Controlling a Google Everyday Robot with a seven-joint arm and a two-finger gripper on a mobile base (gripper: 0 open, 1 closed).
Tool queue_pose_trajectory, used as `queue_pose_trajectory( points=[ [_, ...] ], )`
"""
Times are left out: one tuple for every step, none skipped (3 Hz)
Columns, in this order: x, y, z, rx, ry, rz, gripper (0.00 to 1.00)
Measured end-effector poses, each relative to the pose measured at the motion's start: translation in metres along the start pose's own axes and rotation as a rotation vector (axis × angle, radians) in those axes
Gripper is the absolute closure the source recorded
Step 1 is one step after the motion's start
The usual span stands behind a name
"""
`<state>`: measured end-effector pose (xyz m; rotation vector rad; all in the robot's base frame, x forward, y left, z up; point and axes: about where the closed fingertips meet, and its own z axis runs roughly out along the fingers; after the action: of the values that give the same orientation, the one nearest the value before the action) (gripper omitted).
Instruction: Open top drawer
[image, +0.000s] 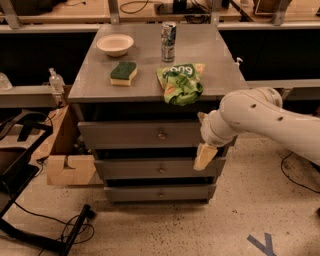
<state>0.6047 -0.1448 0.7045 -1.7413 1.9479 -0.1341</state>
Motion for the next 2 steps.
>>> queue_pose_trajectory(
  points=[
    [0.009,-0.018,0.015,-0.028,0.117,-0.075,0.00],
    [0.020,-0.029,0.021,-0.057,0.230,-0.132,0.00]
  ],
)
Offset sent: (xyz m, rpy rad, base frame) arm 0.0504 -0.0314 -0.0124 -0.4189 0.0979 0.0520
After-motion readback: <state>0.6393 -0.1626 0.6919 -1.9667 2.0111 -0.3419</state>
